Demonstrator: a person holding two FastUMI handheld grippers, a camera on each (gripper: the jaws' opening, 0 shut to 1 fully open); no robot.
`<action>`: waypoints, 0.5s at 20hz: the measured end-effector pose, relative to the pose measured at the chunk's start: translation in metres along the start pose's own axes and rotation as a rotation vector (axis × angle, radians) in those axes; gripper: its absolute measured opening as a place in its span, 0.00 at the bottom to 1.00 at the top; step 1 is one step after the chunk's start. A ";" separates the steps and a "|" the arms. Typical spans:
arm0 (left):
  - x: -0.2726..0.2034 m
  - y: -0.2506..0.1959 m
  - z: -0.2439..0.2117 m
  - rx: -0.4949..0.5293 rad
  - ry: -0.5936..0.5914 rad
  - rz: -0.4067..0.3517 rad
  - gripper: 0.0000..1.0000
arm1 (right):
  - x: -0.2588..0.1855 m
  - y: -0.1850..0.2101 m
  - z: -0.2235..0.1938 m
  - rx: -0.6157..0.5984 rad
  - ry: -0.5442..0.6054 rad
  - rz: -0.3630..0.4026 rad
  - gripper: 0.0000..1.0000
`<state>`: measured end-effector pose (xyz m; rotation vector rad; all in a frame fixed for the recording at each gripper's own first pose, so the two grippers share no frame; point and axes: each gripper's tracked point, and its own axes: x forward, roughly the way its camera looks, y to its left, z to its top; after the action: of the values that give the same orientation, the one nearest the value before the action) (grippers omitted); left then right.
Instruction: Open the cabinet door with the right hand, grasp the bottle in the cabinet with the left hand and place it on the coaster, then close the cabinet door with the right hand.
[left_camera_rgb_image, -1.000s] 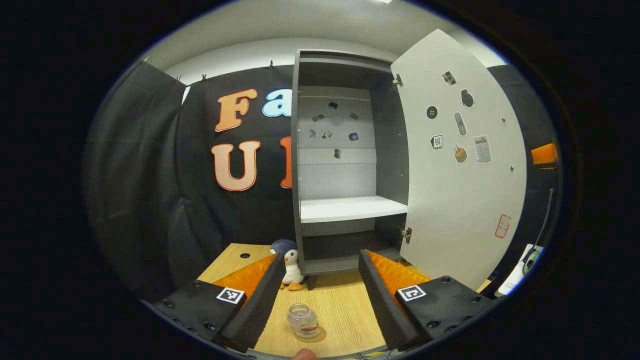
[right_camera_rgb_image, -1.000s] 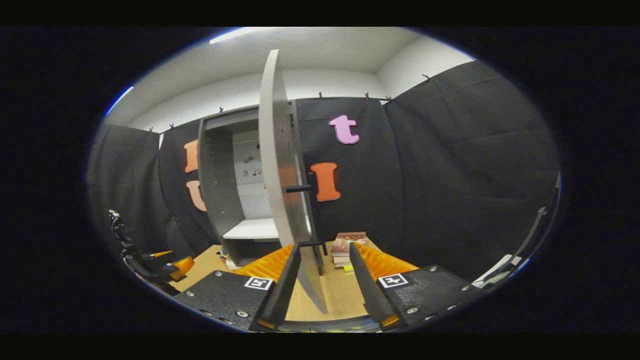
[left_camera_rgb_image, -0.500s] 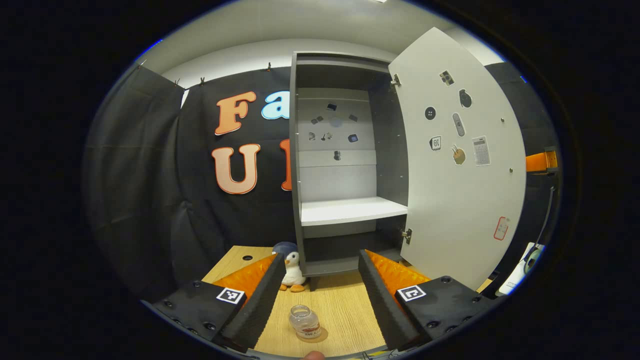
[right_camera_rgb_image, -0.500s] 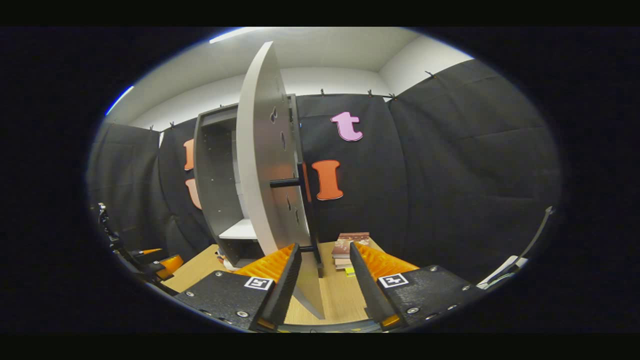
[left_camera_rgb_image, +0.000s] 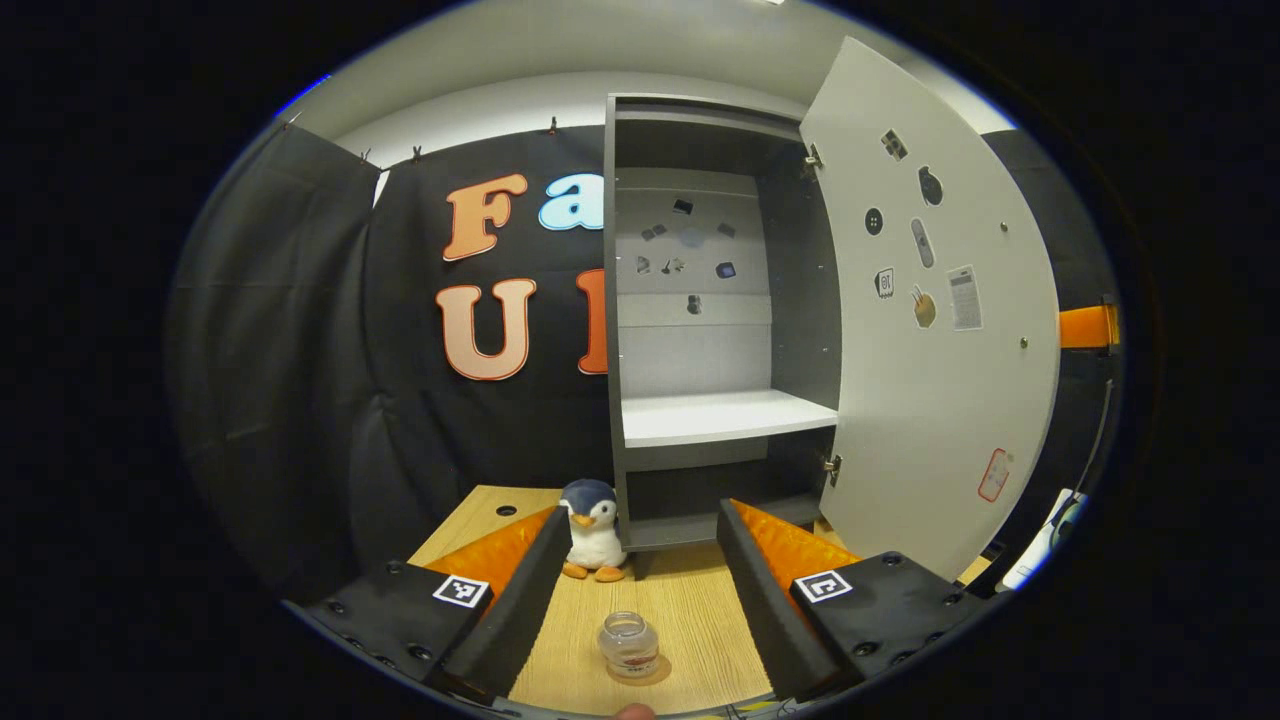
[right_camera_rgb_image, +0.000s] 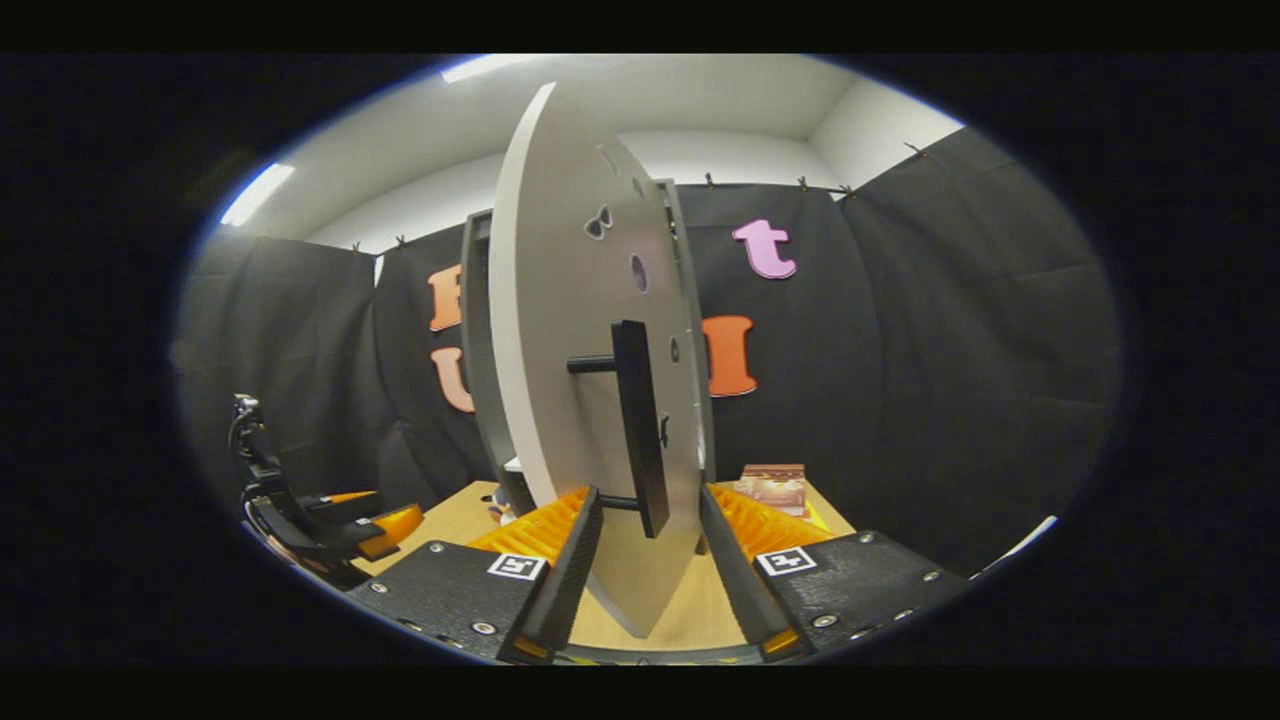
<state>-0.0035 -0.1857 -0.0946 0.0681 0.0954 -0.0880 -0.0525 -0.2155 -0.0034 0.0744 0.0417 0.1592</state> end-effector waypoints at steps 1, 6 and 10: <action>0.001 0.004 -0.001 -0.005 0.003 0.004 0.95 | 0.004 0.010 -0.001 -0.002 0.005 0.021 0.63; 0.008 0.036 -0.008 -0.030 0.020 0.051 0.96 | 0.027 0.044 -0.003 0.000 0.020 0.097 0.63; 0.015 0.059 -0.009 -0.038 0.019 0.089 0.96 | 0.049 0.072 -0.007 0.024 0.034 0.157 0.63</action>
<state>0.0156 -0.1272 -0.1011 0.0348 0.1131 0.0030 -0.0157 -0.1363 -0.0068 0.0993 0.0720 0.3171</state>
